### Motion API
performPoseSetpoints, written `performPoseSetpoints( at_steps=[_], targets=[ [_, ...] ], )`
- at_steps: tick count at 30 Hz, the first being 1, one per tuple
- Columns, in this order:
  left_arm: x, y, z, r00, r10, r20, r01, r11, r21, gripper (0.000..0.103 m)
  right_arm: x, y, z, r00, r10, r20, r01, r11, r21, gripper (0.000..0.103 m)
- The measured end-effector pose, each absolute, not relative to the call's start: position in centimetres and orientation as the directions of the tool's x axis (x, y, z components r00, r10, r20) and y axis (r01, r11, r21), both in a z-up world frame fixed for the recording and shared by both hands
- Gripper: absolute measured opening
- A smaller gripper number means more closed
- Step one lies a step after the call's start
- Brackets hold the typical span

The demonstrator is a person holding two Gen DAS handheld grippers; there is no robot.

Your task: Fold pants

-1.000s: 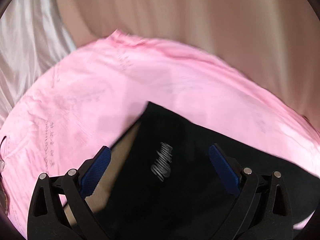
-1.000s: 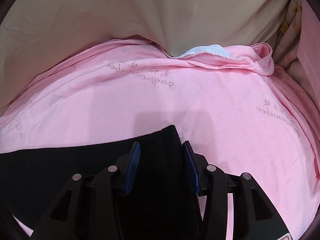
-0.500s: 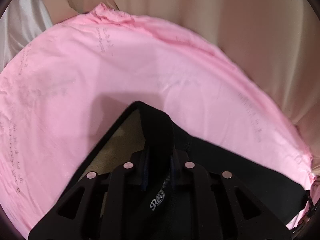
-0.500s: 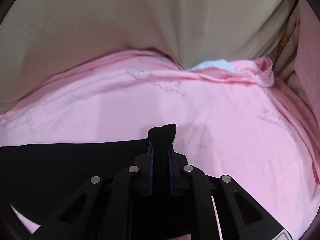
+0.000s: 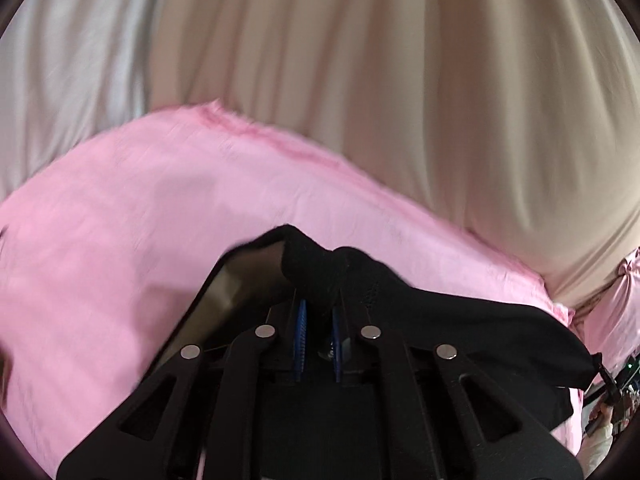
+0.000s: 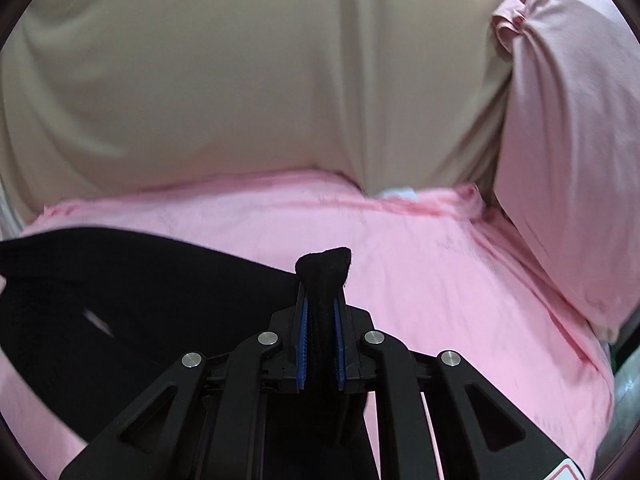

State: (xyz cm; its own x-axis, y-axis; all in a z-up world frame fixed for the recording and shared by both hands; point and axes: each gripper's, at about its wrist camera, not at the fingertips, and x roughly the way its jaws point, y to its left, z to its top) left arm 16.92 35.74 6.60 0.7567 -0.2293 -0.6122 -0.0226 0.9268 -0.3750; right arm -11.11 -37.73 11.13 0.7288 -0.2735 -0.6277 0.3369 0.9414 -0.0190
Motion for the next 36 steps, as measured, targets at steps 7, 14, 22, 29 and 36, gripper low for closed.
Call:
performPoseSetpoints(
  at_steps=[7, 14, 22, 29, 36],
  targets=[
    [10.3, 38.2, 0.6, 0.708, -0.121, -0.695, -0.222, 0.897, -0.382, 0.066, -15.9, -37.3, 5.7, 0.594, -0.38, -0.709, 0.446, 0.889, -0.104, 0.024],
    [11.6, 36.5, -0.7, 0.681, -0.374, -0.63, -0.243, 0.696, -0.676, 0.098, -20.1, -36.7, 8.4, 0.68, -0.38, -0.627, 0.521, 0.852, 0.048, 0.038],
    [16.0, 34.3, -0.7, 0.628, -0.379, -0.679, -0.249, 0.729, -0.637, 0.008, -21.2, -32.6, 7.7, 0.71, -0.302, -0.637, 0.478, 0.87, 0.121, 0.044],
    [11.0, 37.6, 3.2, 0.689, -0.31, -0.655, -0.247, 0.75, -0.614, 0.007, -21.1, -32.2, 6.6, 0.749, -0.149, -0.646, 0.429, 0.852, 0.3, 0.047],
    [12.3, 38.5, -3.0, 0.595, -0.294, -0.748, -0.375, 0.722, -0.582, 0.007, -15.7, -31.5, 7.4, 0.789, 0.068, -0.61, 0.33, 0.791, 0.515, 0.047]
  ],
)
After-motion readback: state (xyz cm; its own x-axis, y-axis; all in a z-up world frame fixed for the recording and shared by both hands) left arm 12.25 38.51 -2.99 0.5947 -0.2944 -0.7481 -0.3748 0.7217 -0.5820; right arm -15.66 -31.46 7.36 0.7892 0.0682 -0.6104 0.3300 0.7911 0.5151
